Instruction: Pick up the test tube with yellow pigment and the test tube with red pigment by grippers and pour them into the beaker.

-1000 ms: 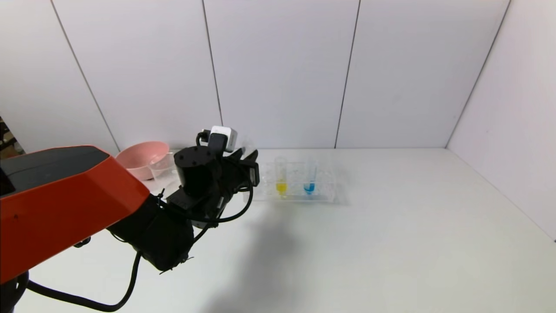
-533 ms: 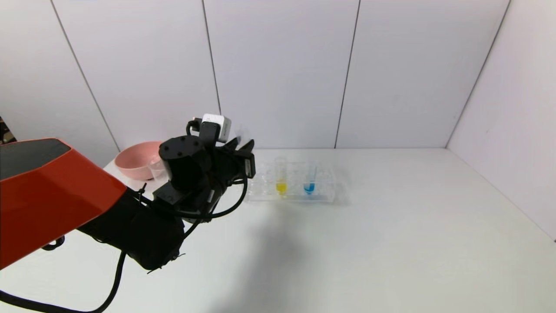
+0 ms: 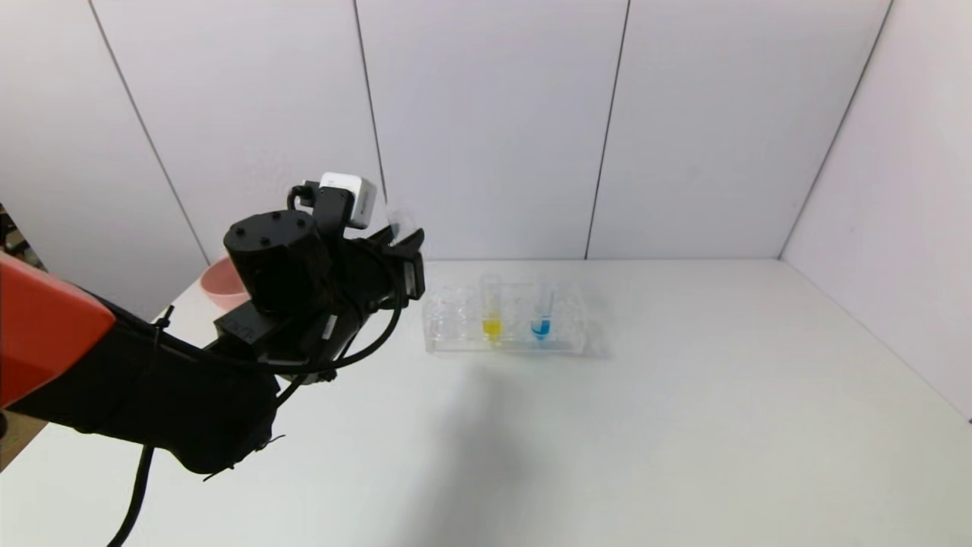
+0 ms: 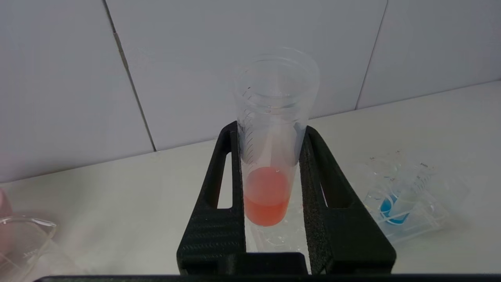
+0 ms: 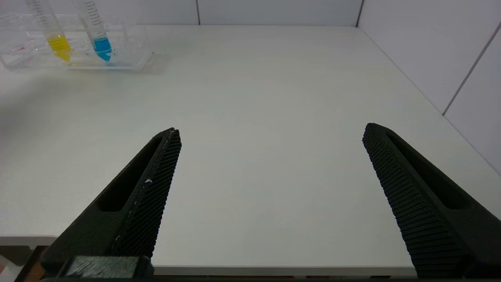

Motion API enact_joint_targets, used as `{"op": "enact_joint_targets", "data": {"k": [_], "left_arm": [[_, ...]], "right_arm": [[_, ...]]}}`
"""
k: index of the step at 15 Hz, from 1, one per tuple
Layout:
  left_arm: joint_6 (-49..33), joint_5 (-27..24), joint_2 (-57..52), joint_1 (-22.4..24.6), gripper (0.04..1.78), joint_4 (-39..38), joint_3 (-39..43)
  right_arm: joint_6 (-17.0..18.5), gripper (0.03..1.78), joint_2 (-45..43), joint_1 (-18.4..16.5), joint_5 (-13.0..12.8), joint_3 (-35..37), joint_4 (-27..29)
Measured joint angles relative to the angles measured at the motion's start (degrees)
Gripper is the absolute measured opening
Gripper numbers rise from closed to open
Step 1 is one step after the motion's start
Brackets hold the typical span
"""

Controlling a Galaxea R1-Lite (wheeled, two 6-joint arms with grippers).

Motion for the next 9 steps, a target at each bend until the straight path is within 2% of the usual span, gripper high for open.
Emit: {"op": "enact_joint_targets", "data": {"k": [9], "left_arm": [[0.0, -0.4, -10.7, 7.7, 0.43, 9.7, 2.5]], "right_arm": [[0.0, 1.70, 0.0, 0.0, 0.0, 0.0, 0.0]]}}
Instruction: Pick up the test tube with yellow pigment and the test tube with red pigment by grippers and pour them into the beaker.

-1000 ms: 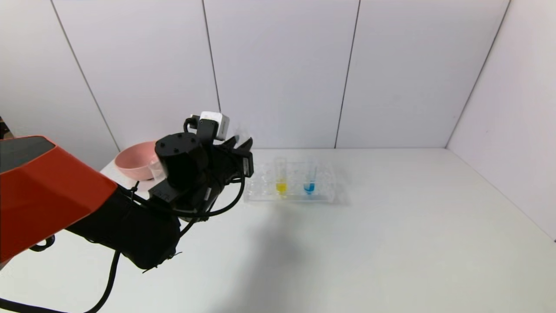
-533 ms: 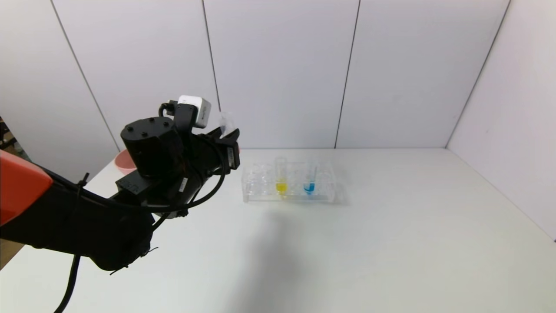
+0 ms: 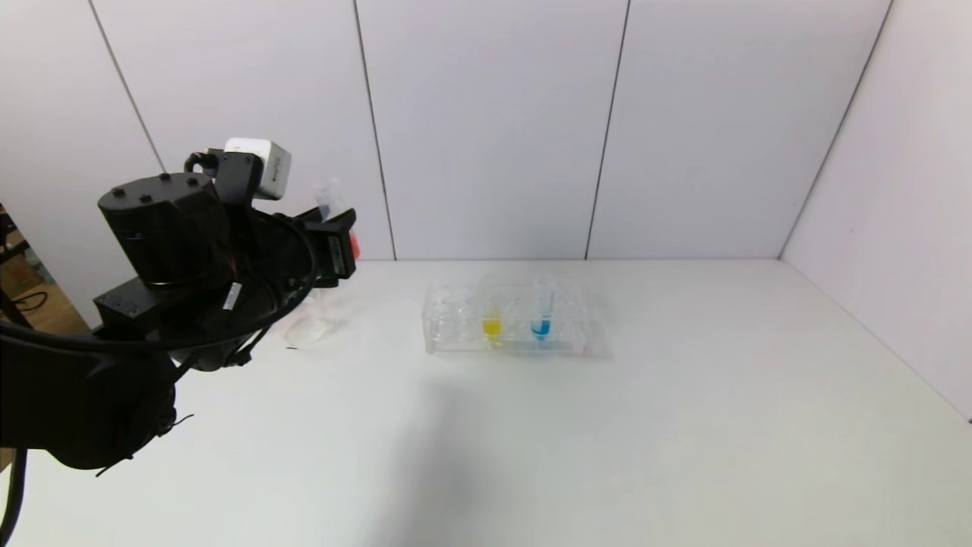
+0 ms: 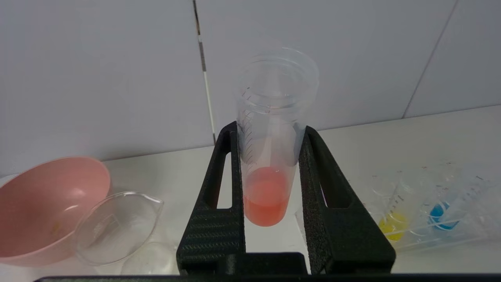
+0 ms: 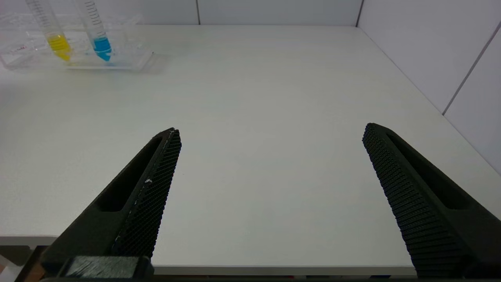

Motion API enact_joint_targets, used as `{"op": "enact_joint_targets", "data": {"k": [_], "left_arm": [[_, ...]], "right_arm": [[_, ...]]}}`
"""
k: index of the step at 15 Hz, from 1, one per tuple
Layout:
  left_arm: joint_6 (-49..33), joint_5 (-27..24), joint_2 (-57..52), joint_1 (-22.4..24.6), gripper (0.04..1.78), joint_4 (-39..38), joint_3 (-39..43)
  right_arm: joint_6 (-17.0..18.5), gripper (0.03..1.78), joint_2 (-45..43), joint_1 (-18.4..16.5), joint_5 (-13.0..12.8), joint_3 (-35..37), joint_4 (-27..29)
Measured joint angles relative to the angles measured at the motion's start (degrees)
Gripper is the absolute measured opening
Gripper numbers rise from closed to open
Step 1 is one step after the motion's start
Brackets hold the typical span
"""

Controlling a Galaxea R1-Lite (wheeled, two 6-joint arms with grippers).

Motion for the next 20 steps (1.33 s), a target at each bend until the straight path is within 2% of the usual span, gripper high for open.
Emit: {"op": "enact_joint_targets", "data": {"k": [3, 7, 12, 20], "left_arm": [[0.0, -0.2, -3.2, 3.9, 0.43, 5.6, -0.3], [0.0, -0.7, -5.3, 8.4, 0.43, 9.1, -0.6], [-0.1, -9.7, -8.8, 15.8, 0.43, 17.6, -1.0], [-0.1, -15.7, -9.4, 26.4, 0.43, 18.2, -1.3]], "right_arm": [[0.0, 1.70, 0.0, 0.0, 0.0, 0.0, 0.0], [0.0, 1.70, 0.0, 0.0, 0.0, 0.0, 0.0], [0.0, 1.70, 0.0, 0.0, 0.0, 0.0, 0.0], [0.0, 1.70, 0.0, 0.0, 0.0, 0.0, 0.0]]}}
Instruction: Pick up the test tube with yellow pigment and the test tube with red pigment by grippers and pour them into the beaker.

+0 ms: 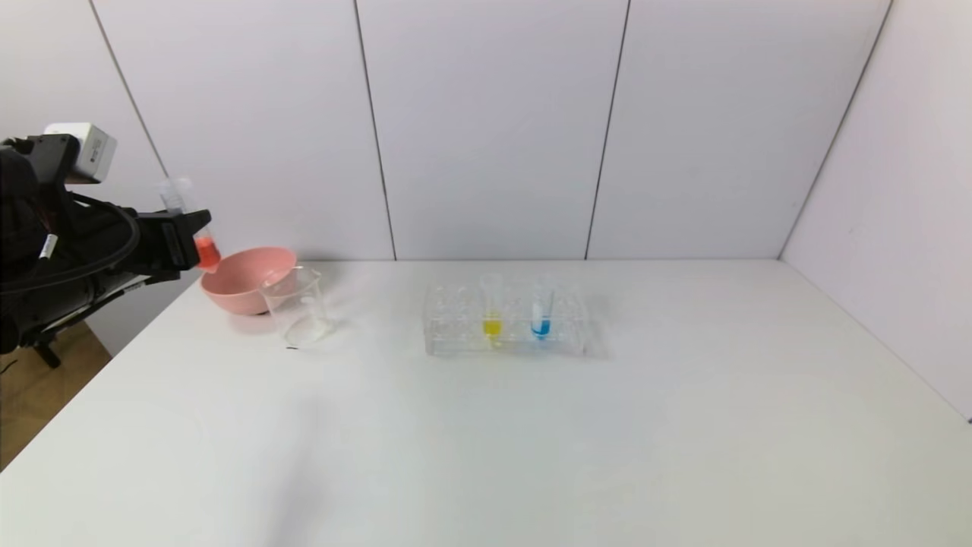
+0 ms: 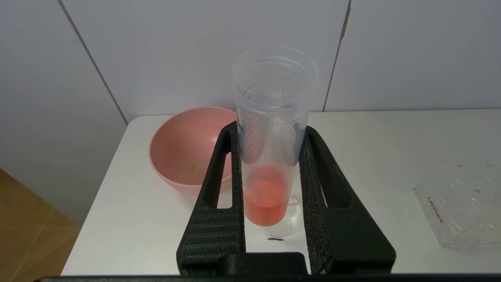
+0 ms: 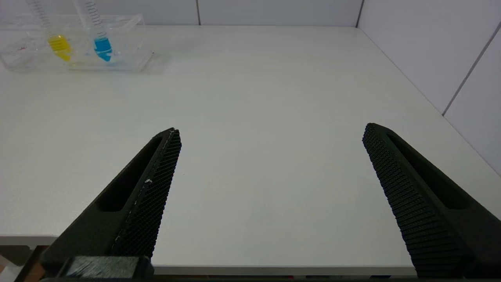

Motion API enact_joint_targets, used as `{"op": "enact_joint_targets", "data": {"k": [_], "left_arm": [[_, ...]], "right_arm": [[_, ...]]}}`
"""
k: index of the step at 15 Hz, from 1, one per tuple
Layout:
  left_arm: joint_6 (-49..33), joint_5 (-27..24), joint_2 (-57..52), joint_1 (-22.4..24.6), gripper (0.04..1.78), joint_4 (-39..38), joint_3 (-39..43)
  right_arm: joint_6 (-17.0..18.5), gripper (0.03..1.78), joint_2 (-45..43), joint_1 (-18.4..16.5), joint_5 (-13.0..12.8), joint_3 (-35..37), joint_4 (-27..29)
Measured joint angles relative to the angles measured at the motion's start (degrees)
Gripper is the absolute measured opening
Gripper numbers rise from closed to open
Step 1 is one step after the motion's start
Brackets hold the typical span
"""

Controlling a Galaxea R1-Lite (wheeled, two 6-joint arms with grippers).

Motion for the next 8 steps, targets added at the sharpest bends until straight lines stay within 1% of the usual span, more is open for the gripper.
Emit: {"op": "enact_joint_targets", "data": {"k": [3, 6, 8], "left_arm": [[0.0, -1.5, 1.3, 2.6, 0.43, -0.3, -0.4], [0.1, -1.6, 2.7, 3.9, 0.43, -0.1, -1.7], [0.1, -2.7, 3.9, 4.6, 0.43, 0.0, -2.7]], "right_arm": [[0.0, 1.70, 0.0, 0.0, 0.0, 0.0, 0.0], [0.0, 1.70, 0.0, 0.0, 0.0, 0.0, 0.0], [0.0, 1.70, 0.0, 0.0, 0.0, 0.0, 0.0]]}}
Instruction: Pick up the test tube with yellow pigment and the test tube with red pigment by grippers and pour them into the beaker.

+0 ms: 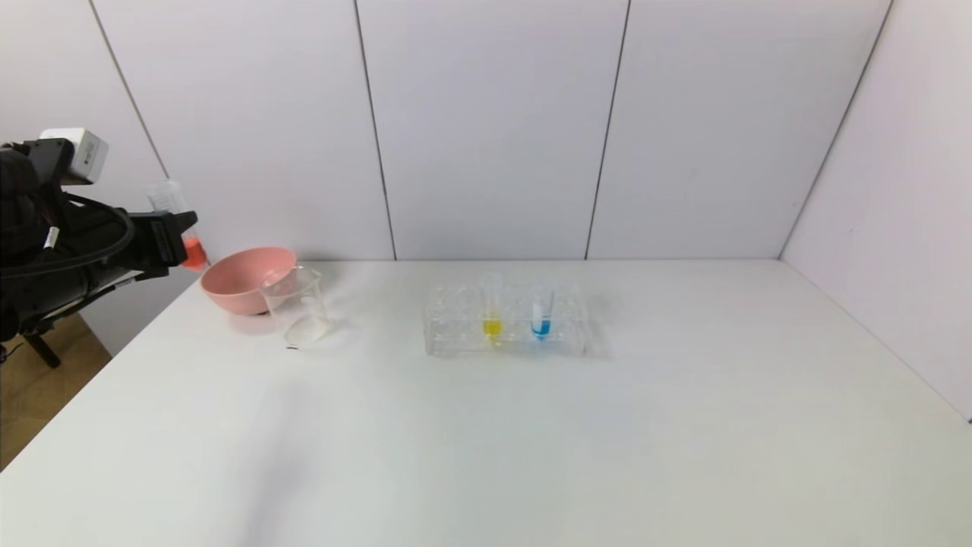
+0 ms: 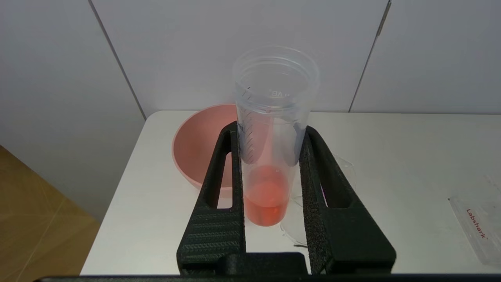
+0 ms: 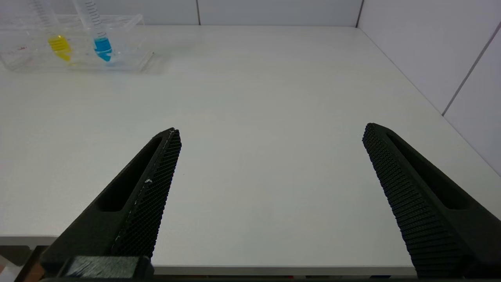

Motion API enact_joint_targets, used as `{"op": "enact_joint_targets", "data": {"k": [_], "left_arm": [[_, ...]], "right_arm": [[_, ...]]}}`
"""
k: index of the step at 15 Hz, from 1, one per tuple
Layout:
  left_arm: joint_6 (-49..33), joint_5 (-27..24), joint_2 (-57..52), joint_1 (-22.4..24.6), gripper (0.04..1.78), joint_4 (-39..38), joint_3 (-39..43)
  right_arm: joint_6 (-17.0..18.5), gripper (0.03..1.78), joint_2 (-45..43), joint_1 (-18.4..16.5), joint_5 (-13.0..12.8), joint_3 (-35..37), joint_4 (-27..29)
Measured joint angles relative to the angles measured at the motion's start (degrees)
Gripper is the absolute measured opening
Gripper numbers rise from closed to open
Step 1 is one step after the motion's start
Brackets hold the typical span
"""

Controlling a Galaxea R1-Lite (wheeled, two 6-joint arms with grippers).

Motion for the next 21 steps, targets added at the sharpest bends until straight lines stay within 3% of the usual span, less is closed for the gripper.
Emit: {"op": "enact_joint_targets", "data": {"k": [9, 12, 21], "left_arm": [[1.9, -6.0, 5.0, 3.5, 0.43, 2.5, -4.9], [2.4, -10.1, 5.8, 3.6, 0.43, 5.1, -6.2], [9.6, -18.0, 9.2, 5.1, 0.43, 6.1, -7.8]], "right_arm": [[0.0, 1.70, 0.0, 0.1, 0.0, 0.0, 0.0], [0.0, 1.70, 0.0, 0.0, 0.0, 0.0, 0.0], [0.0, 1.70, 0.0, 0.0, 0.0, 0.0, 0.0]]}}
